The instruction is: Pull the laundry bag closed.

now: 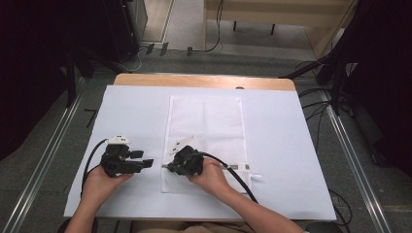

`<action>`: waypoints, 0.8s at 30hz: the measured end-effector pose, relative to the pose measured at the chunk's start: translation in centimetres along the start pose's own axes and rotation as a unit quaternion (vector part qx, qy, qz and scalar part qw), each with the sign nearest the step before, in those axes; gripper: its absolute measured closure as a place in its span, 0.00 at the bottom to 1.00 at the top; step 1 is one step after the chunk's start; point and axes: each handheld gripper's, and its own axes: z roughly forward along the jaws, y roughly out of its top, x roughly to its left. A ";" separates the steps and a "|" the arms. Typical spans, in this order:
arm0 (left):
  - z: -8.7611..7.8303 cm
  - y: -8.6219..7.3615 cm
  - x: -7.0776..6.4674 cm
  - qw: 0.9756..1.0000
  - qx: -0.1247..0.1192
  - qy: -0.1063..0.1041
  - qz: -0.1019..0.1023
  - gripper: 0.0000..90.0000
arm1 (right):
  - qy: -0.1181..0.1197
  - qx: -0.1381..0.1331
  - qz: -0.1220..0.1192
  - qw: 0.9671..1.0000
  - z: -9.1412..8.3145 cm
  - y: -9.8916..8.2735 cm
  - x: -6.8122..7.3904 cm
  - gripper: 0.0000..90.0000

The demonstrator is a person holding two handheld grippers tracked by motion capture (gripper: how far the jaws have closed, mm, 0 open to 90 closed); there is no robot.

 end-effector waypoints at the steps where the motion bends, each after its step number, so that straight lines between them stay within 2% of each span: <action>1: 0.1 0.0 0.0 1.000 0.002 -0.006 0.003 0.46 | -0.001 -0.001 -0.003 1.000 -0.2 0.1 -0.1 0.98; 6: 0.8 0.1 -0.7 1.000 0.016 -0.021 0.011 0.44 | 0.008 -0.010 0.006 1.000 -1.1 0.4 -0.3 0.98; 10: 1.5 0.2 -1.6 0.999 0.023 -0.030 0.029 0.43 | 0.012 -0.015 0.011 1.000 -1.5 0.5 -0.4 0.98; 12: 1.9 0.3 -1.9 0.998 0.032 -0.042 0.039 0.43 | 0.015 -0.016 0.013 1.000 -1.7 0.6 -0.5 0.98; 17: 2.7 0.3 -2.7 0.996 0.047 -0.048 0.061 0.43 | 0.019 -0.021 0.015 0.999 -2.2 0.7 -0.6 0.98; 20: 3.1 0.4 -2.7 0.996 0.049 -0.058 0.053 0.44 | 0.021 -0.028 0.020 0.999 -2.6 0.9 -0.7 0.98; 24: 3.3 0.5 -2.8 0.995 0.049 -0.064 0.054 0.45 | 0.022 -0.032 0.018 0.999 -2.9 1.0 -0.8 0.98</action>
